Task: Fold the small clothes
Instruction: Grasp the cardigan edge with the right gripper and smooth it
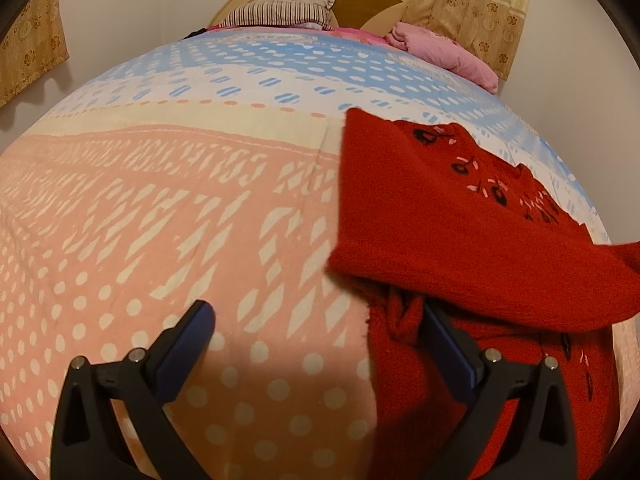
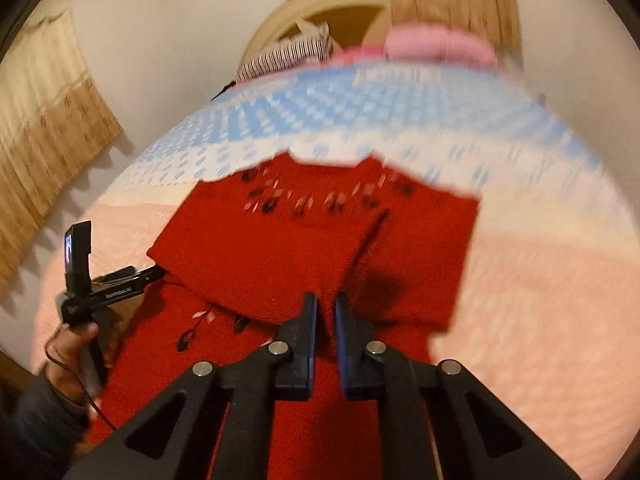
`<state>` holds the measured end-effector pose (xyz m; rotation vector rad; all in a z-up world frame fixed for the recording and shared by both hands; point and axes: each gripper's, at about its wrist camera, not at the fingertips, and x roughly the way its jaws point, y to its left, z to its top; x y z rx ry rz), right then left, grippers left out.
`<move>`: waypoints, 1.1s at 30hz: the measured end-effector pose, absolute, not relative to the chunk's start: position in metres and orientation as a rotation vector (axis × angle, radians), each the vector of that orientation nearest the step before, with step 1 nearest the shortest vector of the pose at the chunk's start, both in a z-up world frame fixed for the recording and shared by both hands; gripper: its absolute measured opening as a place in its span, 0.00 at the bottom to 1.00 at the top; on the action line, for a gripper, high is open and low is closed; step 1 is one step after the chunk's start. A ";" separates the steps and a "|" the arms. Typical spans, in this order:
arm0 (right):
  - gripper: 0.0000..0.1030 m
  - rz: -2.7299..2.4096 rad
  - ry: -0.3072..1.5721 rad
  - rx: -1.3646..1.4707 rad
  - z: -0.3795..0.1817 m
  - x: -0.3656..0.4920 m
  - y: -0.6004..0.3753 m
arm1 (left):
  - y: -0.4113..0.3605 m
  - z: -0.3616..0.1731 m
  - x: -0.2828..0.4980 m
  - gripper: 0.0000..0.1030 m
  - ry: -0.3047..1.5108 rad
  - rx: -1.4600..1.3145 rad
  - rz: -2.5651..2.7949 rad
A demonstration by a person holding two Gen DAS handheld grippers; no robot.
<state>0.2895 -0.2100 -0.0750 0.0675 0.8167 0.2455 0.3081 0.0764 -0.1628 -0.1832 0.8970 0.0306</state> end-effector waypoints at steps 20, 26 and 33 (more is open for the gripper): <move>0.59 0.186 0.896 0.205 -0.117 0.307 -0.271 | 0.100 -0.132 0.287 1.00 0.787 -0.294 -0.025; 0.62 0.183 0.951 0.178 -0.143 0.340 -0.261 | 0.081 -0.132 0.303 1.00 0.805 -0.213 -0.033; 0.10 0.156 0.869 0.096 -0.129 0.335 -0.262 | 0.063 -0.150 0.310 1.00 0.864 -0.142 -0.047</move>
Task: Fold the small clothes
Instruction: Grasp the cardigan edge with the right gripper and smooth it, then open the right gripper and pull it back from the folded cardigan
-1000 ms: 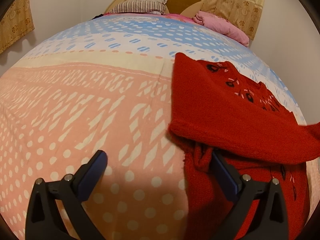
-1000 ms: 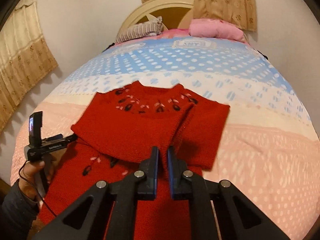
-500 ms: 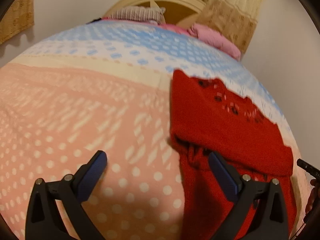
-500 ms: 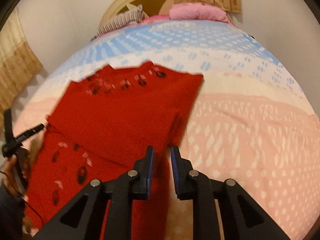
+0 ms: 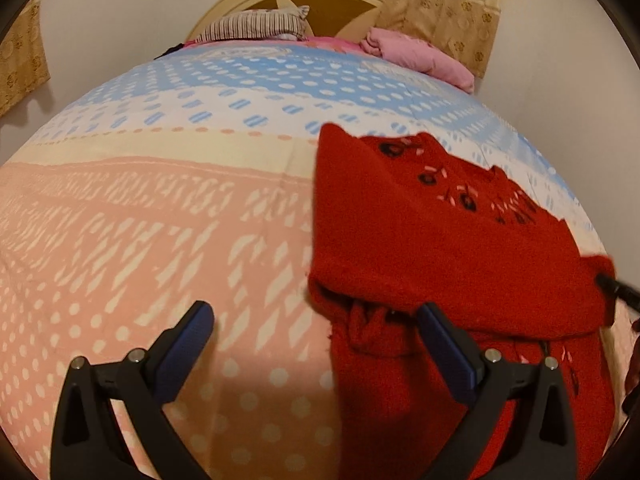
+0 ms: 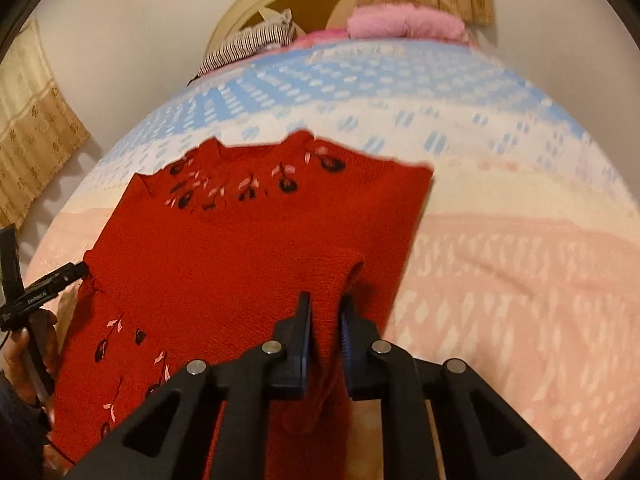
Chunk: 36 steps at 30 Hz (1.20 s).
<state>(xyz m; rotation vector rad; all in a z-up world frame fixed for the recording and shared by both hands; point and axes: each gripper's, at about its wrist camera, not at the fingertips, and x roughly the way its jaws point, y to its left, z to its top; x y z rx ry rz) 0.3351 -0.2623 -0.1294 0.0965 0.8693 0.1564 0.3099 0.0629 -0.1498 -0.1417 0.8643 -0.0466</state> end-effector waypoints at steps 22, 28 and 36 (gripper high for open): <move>0.58 0.261 0.821 0.099 -0.121 0.329 -0.228 | 0.082 -0.160 0.347 1.00 0.913 -0.110 0.169; 0.58 0.264 0.876 0.043 -0.155 0.315 -0.227 | 0.088 -0.167 0.343 1.00 0.922 -0.126 0.139; 0.60 0.254 0.883 0.091 -0.165 0.321 -0.232 | 0.088 -0.165 0.339 1.00 0.907 -0.141 0.122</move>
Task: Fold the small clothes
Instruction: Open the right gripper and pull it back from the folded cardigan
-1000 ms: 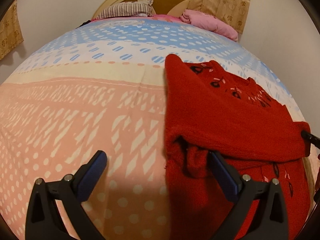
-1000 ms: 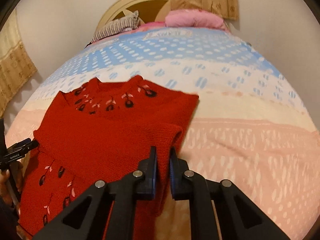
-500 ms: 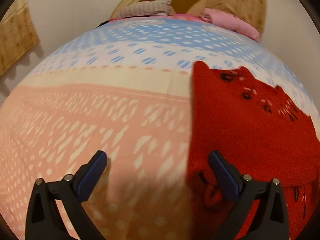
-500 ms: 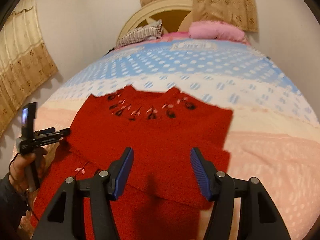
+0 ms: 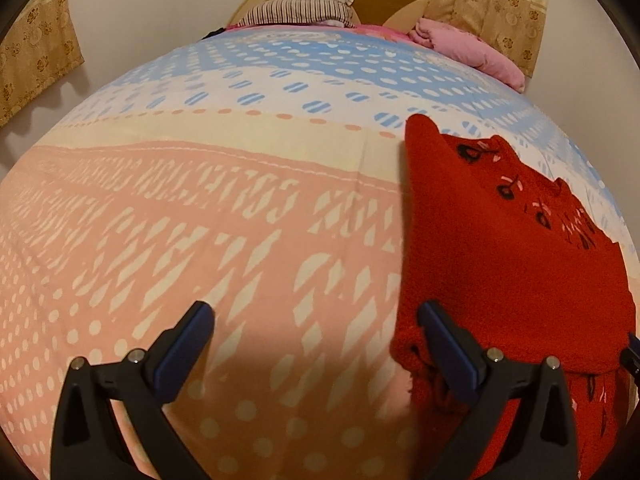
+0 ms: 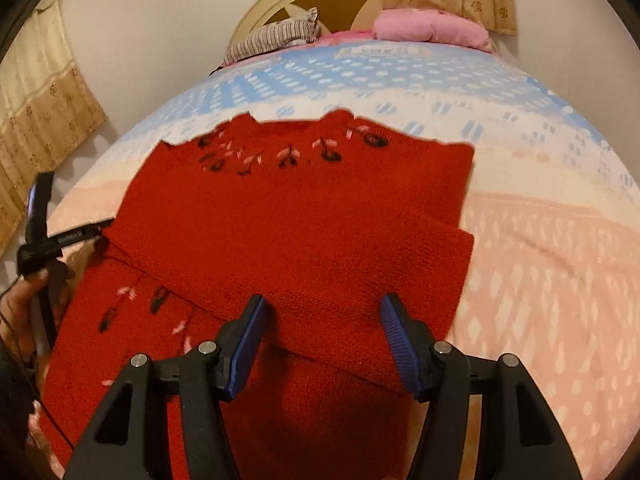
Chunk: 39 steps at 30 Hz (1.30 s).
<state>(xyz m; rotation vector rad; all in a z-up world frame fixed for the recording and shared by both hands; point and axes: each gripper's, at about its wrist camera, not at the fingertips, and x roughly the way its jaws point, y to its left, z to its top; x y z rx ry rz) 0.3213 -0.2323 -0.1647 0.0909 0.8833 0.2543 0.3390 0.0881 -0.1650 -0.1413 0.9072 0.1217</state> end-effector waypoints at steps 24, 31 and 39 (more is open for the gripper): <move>0.70 0.187 0.841 0.030 -0.159 0.271 -0.222 | 0.053 -0.140 0.256 1.00 0.767 0.024 0.020; 0.70 0.185 0.853 0.053 -0.162 0.258 -0.222 | 0.052 -0.140 0.242 1.00 0.771 0.018 0.005; 0.70 0.185 0.856 0.037 -0.162 0.235 -0.215 | 0.047 -0.141 0.222 1.00 0.789 0.021 -0.017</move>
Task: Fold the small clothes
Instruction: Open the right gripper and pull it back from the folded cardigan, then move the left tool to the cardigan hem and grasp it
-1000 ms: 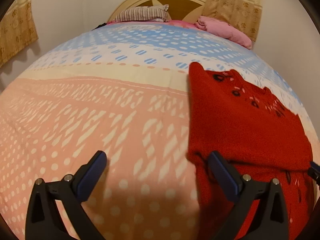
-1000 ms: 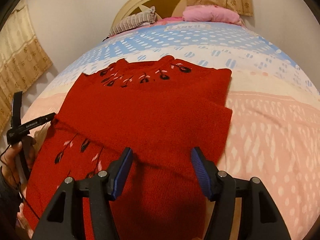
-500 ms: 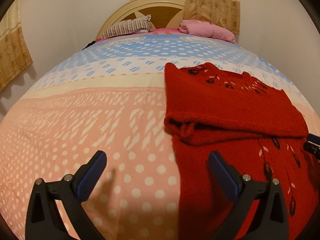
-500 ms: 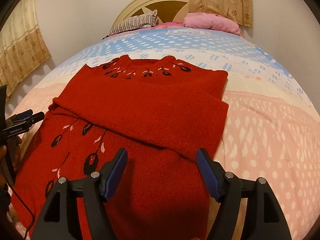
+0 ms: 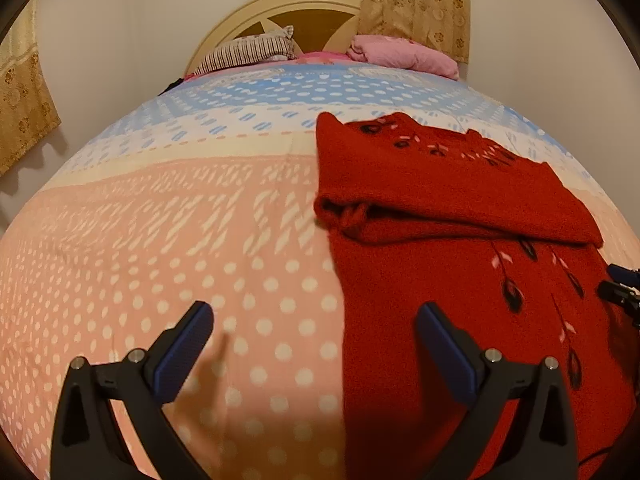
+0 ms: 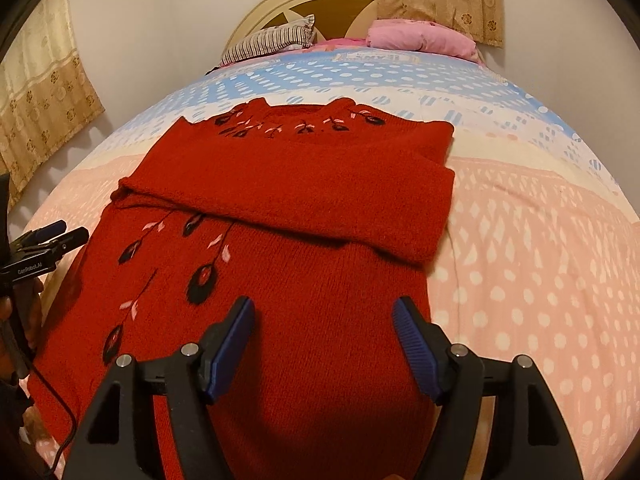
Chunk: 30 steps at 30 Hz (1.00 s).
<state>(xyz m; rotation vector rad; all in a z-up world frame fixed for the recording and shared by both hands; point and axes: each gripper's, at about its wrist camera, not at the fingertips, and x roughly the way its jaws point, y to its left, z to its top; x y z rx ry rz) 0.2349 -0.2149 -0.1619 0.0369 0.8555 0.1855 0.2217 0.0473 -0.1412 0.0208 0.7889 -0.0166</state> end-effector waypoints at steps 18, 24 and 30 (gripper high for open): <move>0.71 0.176 0.849 -0.051 -0.162 0.155 -0.207 | 0.047 -0.143 0.147 1.00 0.805 0.026 -0.083; 0.71 0.175 0.861 -0.094 -0.164 0.125 -0.200 | 0.051 -0.145 0.119 1.00 0.807 0.038 -0.099; 0.71 0.190 0.855 -0.116 -0.167 0.089 -0.202 | 0.050 -0.152 0.090 1.00 0.821 0.044 -0.132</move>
